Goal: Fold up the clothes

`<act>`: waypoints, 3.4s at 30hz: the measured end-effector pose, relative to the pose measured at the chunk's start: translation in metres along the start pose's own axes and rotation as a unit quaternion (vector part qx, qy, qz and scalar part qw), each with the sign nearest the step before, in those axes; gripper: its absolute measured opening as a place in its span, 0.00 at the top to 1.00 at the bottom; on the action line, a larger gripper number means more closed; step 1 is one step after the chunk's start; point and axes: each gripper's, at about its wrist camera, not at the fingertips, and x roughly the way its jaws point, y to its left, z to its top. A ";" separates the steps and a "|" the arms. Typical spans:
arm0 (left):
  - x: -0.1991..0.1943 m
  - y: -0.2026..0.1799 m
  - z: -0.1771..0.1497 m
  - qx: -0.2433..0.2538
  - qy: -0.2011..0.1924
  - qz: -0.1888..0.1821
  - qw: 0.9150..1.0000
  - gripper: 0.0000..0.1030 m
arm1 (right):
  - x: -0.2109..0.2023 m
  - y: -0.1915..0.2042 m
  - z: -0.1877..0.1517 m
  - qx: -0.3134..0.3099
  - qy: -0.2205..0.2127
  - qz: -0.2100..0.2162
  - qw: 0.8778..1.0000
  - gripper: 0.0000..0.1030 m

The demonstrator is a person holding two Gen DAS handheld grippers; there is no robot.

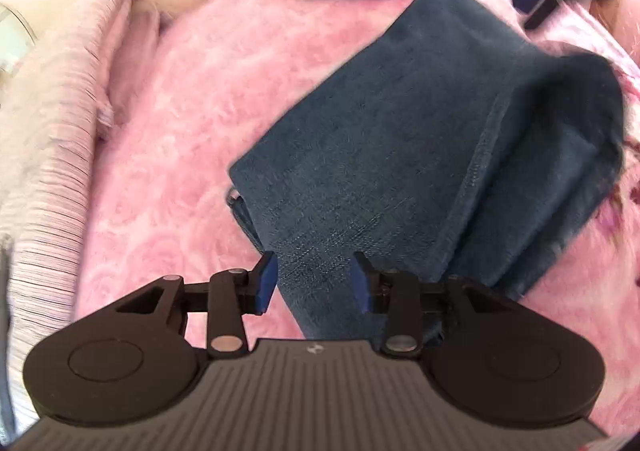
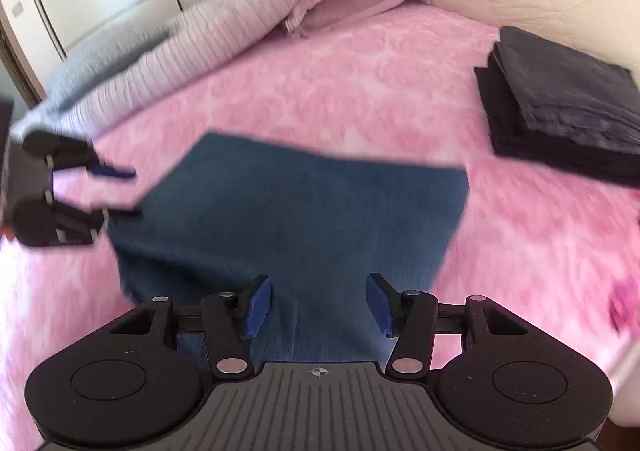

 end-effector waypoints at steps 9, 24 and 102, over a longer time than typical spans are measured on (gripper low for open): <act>0.009 -0.003 0.008 0.014 0.013 0.000 1.000 0.73 | 0.006 -0.019 -0.004 -0.019 0.011 0.030 0.999 0.50; 0.047 0.050 0.070 -0.119 0.001 -0.012 0.993 0.67 | 0.088 -0.101 0.038 0.062 0.046 0.009 0.997 0.50; -0.137 -0.044 0.031 0.285 -0.025 0.005 0.958 0.73 | -0.076 0.158 -0.056 -0.561 0.070 -0.170 0.807 0.74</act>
